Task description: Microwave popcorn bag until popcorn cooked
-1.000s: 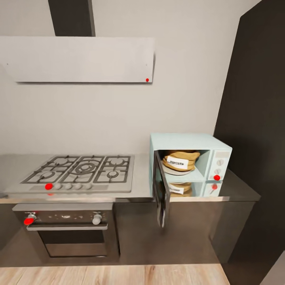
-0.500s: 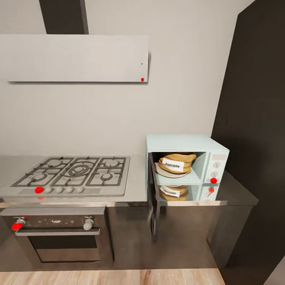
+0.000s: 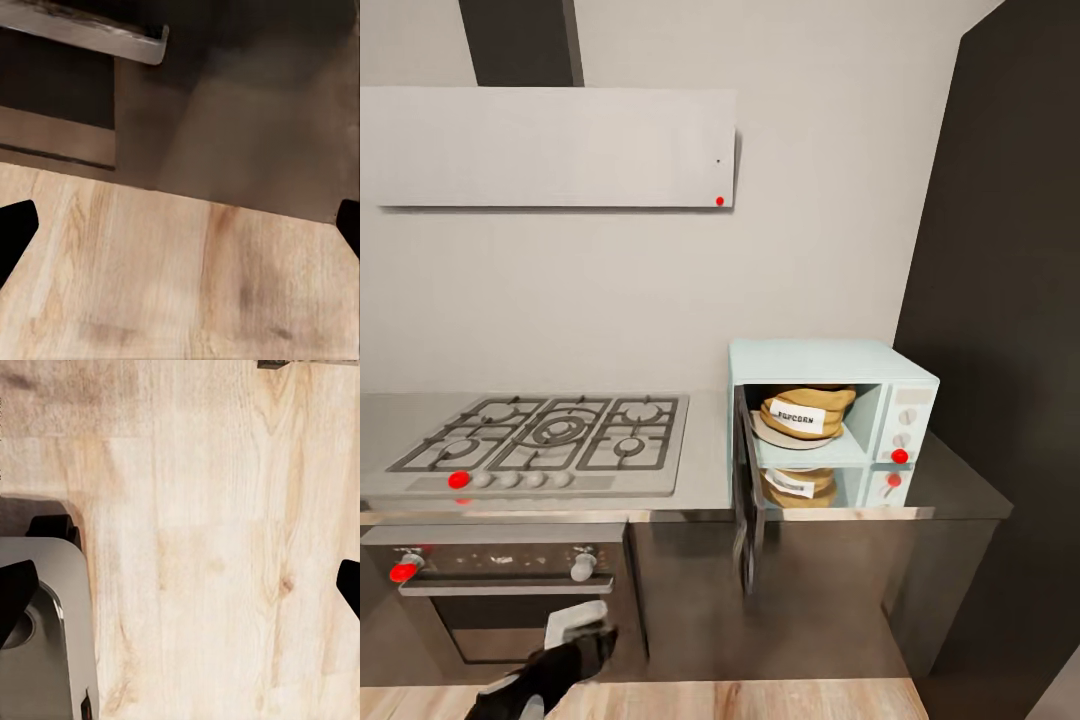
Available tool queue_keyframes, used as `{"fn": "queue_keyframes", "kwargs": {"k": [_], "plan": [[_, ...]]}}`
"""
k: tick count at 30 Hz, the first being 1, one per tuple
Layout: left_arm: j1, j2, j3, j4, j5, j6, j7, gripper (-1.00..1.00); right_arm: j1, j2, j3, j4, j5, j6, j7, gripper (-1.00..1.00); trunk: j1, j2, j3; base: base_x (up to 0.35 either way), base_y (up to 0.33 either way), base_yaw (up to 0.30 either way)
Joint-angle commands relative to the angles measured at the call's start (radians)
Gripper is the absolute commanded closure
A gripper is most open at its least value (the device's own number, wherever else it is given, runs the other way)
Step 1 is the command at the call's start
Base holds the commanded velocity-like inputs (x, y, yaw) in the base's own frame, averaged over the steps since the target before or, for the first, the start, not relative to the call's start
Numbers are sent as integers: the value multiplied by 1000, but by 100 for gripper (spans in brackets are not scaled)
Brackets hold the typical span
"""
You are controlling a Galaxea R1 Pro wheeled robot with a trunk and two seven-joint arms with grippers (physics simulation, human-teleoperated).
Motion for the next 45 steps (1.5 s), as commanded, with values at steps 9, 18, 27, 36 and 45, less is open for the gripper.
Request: {"fn": "queue_keyframes", "kwargs": {"k": [9, 18, 27, 36, 45], "plan": [[-262, -36, -62, -91, 17, 97, -8, -100, -1, 0, -5, 2, 19, -2, -3, -100, 0, -1, -1, 0, 0, 0], [-355, -119, -193, -89, 15, 132, -10, -100, -1, 1, -4, 2, 17, -6, 5, -100, 0, -1, -1, 0, 0, 0], [-357, -127, -328, -84, 14, 129, -11, -100, -1, 1, -6, 2, 7, -14, 5, -100, 0, -1, 7, 0, 0, -152], [-357, -131, -355, -90, 12, 119, -10, -100, -1, 0, -6, 2, 7, -17, 5, -100, 0, -1, 16, 0, 0, -219], [-357, -140, -384, -89, 12, 121, 4, -100, -1, 0, -6, 2, 9, -19, 5, -100, 0, -1, 25, 0, 0, -222]]}}
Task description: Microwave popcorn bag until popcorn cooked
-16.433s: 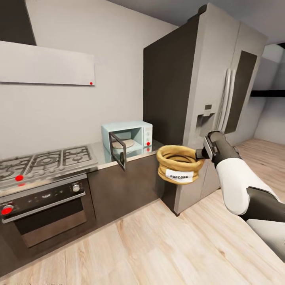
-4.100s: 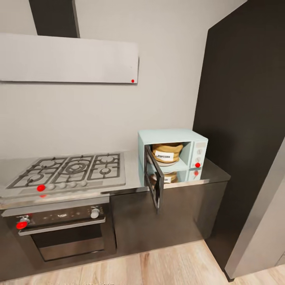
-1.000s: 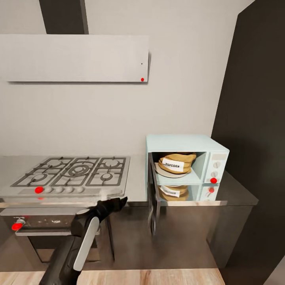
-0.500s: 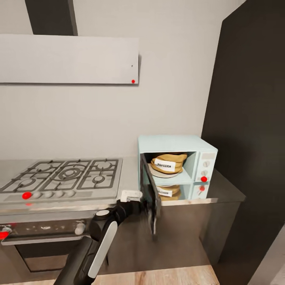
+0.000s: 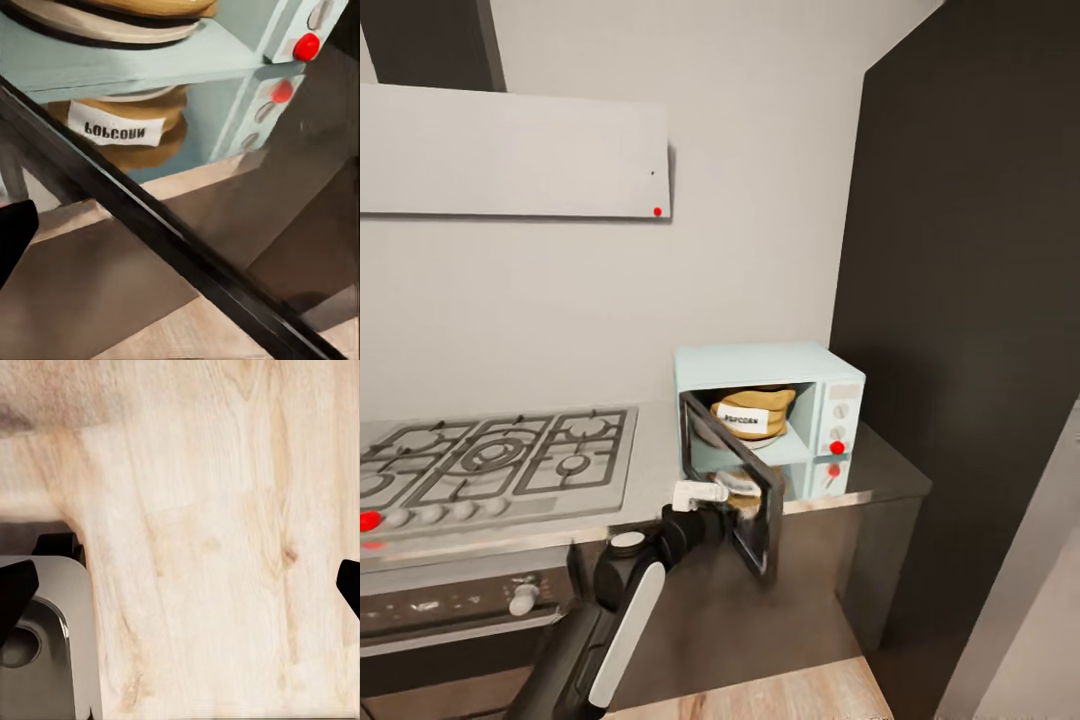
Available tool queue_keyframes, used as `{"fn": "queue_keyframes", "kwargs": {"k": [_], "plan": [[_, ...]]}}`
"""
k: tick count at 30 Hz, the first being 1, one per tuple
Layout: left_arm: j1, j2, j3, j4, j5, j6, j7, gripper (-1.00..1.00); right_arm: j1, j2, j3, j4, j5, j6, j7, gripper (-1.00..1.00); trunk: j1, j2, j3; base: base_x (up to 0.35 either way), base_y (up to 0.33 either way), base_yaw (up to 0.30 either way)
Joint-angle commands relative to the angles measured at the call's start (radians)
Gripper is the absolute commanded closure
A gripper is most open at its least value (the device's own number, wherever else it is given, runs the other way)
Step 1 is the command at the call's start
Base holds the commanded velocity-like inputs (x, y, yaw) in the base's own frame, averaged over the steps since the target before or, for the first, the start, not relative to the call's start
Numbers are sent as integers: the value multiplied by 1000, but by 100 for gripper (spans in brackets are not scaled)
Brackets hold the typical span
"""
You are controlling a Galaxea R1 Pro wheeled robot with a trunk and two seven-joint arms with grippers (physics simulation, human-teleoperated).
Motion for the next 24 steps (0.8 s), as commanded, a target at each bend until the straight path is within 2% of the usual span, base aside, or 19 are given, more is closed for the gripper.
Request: {"fn": "queue_keyframes", "kwargs": {"k": [1, 2, 5, 7, 8, 12, 18, 24], "plan": [[-1, 1, -29, -1, 10, 4, 11, -100, -2, 0, -8, 3, 11, -1, -4, -100, 0, -1, 0, 0, 0, -228], [-1, 1, -50, 0, 8, 3, 12, -100, -2, 0, -8, 3, 10, -1, -4, -100, 0, -1, 1, 0, 0, -229], [-1, 0, -67, 0, 6, 3, 42, -100, -2, 0, -8, 3, 10, -1, -4, -100, 0, -1, 3, 0, 0, -230], [-1, 0, -73, 0, 6, 3, 148, -100, -2, 1, -8, 3, 10, -1, -4, -100, 0, -1, 5, 0, 0, -230], [-1, 0, -74, 0, 6, 3, 168, -100, -2, 1, -8, 3, 10, -1, -4, -100, 0, -1, 6, 0, 0, -230], [-1, 0, -74, 0, 7, 3, 191, -100, -2, 0, -8, 3, 9, -1, -4, -100, 0, -1, 10, 0, 0, -230], [-1, 0, -75, 0, 7, 3, 193, -100, -2, 1, -9, 3, 9, -2, -4, -100, 0, -1, 15, 6, 0, -238], [-1, 0, -75, 0, 6, 3, 194, -100, -2, 1, -9, 3, 9, -2, -4, -100, 0, -1, 21, 160, 0, -244]]}}
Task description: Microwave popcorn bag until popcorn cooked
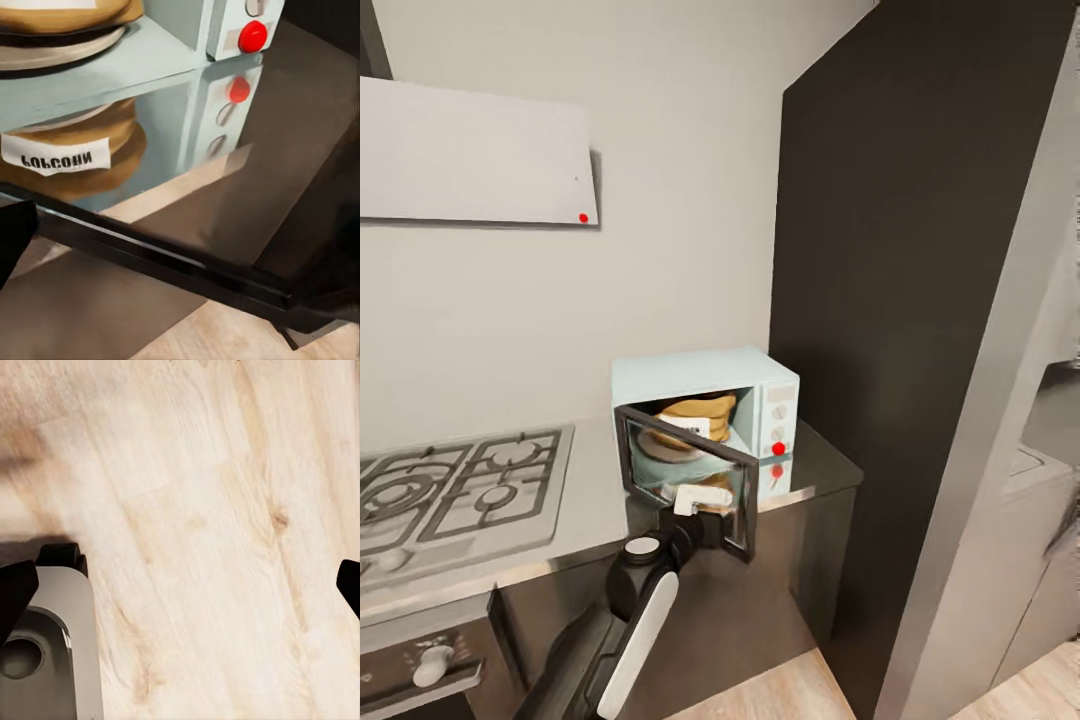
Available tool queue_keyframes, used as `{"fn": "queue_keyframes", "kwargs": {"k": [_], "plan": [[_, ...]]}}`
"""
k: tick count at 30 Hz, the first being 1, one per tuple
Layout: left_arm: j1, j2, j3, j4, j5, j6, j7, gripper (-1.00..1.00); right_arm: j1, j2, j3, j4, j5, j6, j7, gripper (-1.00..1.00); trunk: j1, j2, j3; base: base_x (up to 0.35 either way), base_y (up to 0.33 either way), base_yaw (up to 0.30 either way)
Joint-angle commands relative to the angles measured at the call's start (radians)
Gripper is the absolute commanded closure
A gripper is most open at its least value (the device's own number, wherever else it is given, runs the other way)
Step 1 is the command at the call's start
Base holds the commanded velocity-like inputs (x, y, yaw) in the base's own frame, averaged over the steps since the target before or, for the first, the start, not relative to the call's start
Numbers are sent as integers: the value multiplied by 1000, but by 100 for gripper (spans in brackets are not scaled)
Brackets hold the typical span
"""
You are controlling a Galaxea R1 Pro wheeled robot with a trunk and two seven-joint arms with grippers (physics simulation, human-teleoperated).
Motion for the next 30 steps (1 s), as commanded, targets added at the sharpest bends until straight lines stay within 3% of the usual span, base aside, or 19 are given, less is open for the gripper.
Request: {"fn": "queue_keyframes", "kwargs": {"k": [1, 9, 14, 21, 30], "plan": [[-1, 0, -1, -1, 13, 2, 9, -100, -2, -1, -8, 3, 11, -2, -4, -100, 0, -1, -1, 233, 0, -150], [-1, 0, -1, -1, 12, 2, 17, -100, -2, -2, -6, 3, 13, -1, -5, -100, 0, -1, 0, 275, 0, -26], [-1, -7, -12, 0, 14, 3, 92, -100, -2, -1, -5, 3, 17, -1, -5, -100, 0, -1, 0, 296, 0, 0], [-1, -19, -64, 0, 18, 2, 94, -100, -2, -1, -5, 3, 17, 0, -5, -100, 0, -1, 0, 296, 0, 0], [-1, -19, -70, 0, 16, 1, 95, -100, -2, -1, -5, 3, 17, 0, -4, -100, 0, -1, 0, 306, 0, 0]]}}
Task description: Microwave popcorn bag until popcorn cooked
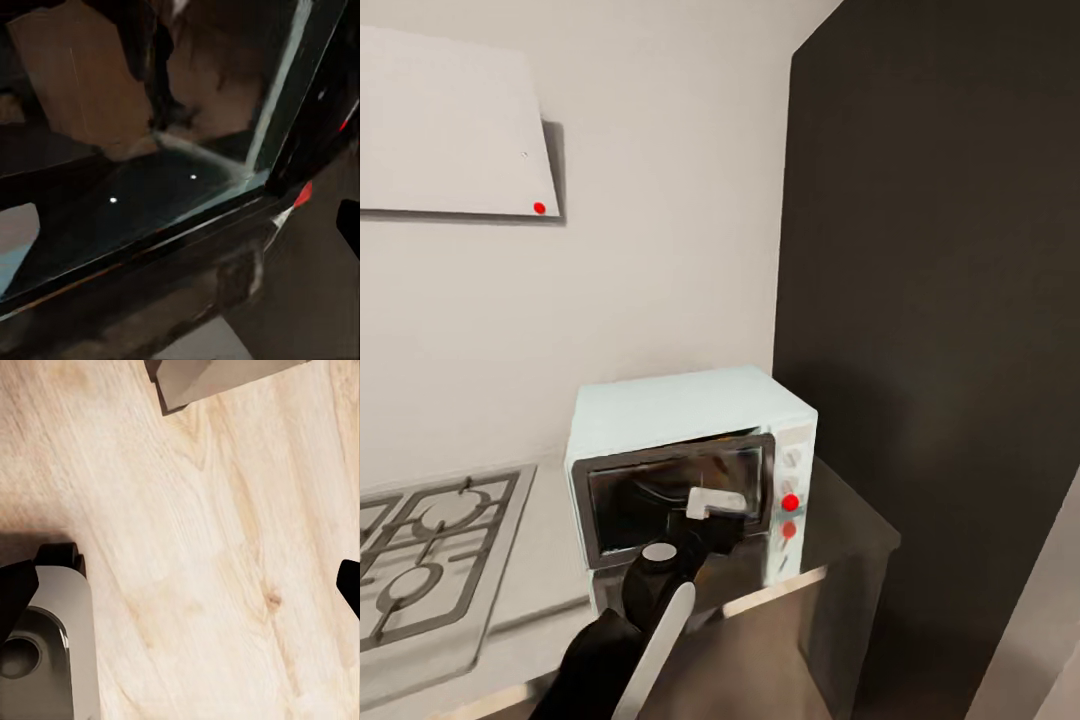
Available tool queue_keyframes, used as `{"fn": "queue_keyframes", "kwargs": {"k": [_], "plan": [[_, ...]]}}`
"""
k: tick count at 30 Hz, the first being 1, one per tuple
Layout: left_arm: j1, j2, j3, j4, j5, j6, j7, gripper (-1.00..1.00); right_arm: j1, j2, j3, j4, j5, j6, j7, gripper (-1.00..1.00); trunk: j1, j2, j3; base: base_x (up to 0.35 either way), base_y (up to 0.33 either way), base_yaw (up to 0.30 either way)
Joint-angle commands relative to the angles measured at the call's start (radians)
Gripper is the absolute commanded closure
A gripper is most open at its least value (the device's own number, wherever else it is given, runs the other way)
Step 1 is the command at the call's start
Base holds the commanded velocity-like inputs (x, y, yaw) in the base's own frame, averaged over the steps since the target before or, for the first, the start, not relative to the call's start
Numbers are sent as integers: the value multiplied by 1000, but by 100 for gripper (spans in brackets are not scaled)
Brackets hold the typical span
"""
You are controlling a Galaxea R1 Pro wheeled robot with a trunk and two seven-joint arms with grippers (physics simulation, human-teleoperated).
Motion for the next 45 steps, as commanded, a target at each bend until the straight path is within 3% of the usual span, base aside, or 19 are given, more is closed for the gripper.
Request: {"fn": "queue_keyframes", "kwargs": {"k": [1, 10, 15, 25, 29, 40, 45], "plan": [[-1, 0, -1, -1, 10, 2, 10, -100, -2, 0, -8, 3, 11, -1, -4, -100, 1, -1, -1, 316, 0, 0], [-1, 0, -4, -8, 12, 4, 17, -100, -1, 0, -8, 3, 11, -1, -4, -100, 1, -1, -1, 116, 13, 0], [-1, 0, -75, -11, 22, 7, 17, -100, -2, 0, -7, 3, 12, 0, -4, -100, 1, -1, -1, -264, 143, 0], [-1, 0, -85, -10, 25, 8, 17, -100, -2, 0, -7, 3, 12, -1, -5, -100, 1, -1, -1, -288, 156, 0], [10, 23, -65, 13, 47, -14, 29, -100, -2, 18, -3, 0, 22, -22, -7, -100, 1, -1, -1, 0, 0, 0], [-52, 85, -76, 24, 104, 39, 91, -100, -2, 11, -3, 0, 26, -9, -4, -100, 1, -1, -1, -69, 0, 0], [-80, 86, -79, 5, 129, 65, 119, -100, -2, 11, -3, 0, 26, -9, -4, -100, 1, -1, -1, -333, 0, 0]]}}
